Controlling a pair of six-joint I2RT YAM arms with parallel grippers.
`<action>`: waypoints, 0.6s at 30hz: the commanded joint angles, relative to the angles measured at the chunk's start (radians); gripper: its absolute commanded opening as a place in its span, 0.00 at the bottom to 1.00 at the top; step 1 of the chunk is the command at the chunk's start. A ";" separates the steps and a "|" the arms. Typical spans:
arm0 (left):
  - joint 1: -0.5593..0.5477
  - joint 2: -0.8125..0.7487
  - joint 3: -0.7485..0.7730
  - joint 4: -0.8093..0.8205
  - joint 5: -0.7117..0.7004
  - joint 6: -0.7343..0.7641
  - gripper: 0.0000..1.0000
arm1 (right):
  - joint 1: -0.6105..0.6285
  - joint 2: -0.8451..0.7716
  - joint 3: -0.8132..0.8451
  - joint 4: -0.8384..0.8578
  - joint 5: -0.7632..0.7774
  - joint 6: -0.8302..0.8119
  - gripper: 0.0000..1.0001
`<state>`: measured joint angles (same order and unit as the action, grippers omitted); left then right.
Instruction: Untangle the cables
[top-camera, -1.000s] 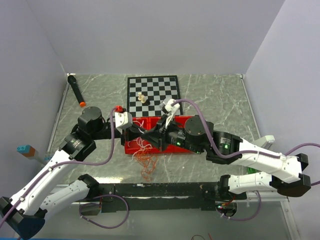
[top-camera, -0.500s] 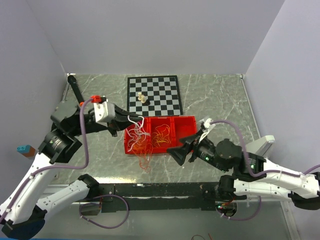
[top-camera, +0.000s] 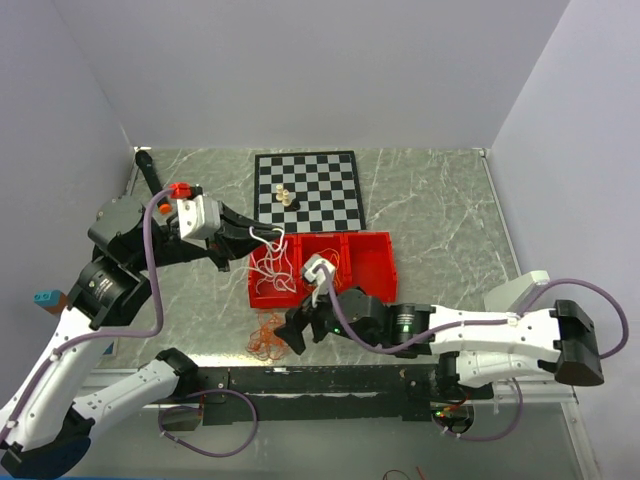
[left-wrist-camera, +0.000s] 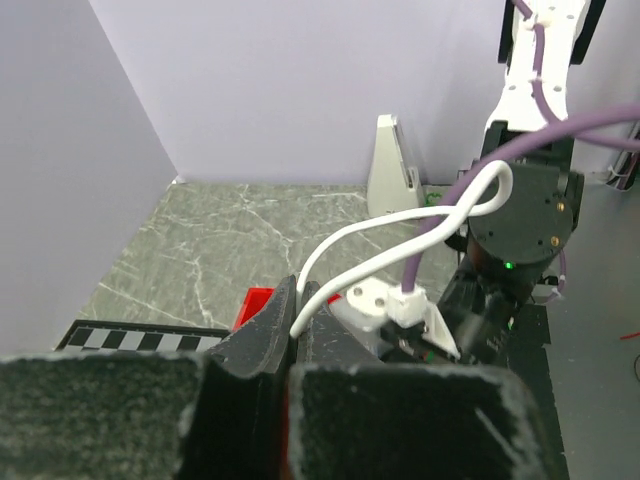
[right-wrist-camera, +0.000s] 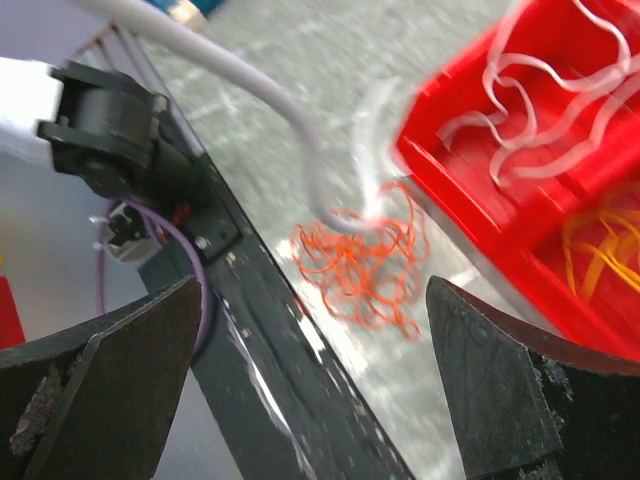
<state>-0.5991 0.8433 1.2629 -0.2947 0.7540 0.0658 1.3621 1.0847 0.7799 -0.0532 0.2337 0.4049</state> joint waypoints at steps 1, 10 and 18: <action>0.001 -0.003 0.055 0.023 -0.011 -0.023 0.01 | 0.023 0.079 0.050 0.196 0.019 -0.032 0.99; 0.001 -0.050 -0.068 0.206 -0.499 -0.024 0.01 | 0.040 0.253 -0.042 0.243 0.140 0.089 0.97; 0.001 -0.024 -0.164 0.249 -0.623 -0.047 0.01 | 0.038 0.464 0.079 0.191 0.243 0.087 0.96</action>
<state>-0.5987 0.8032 1.1297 -0.1169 0.2440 0.0498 1.3949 1.4570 0.7597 0.1387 0.4034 0.4782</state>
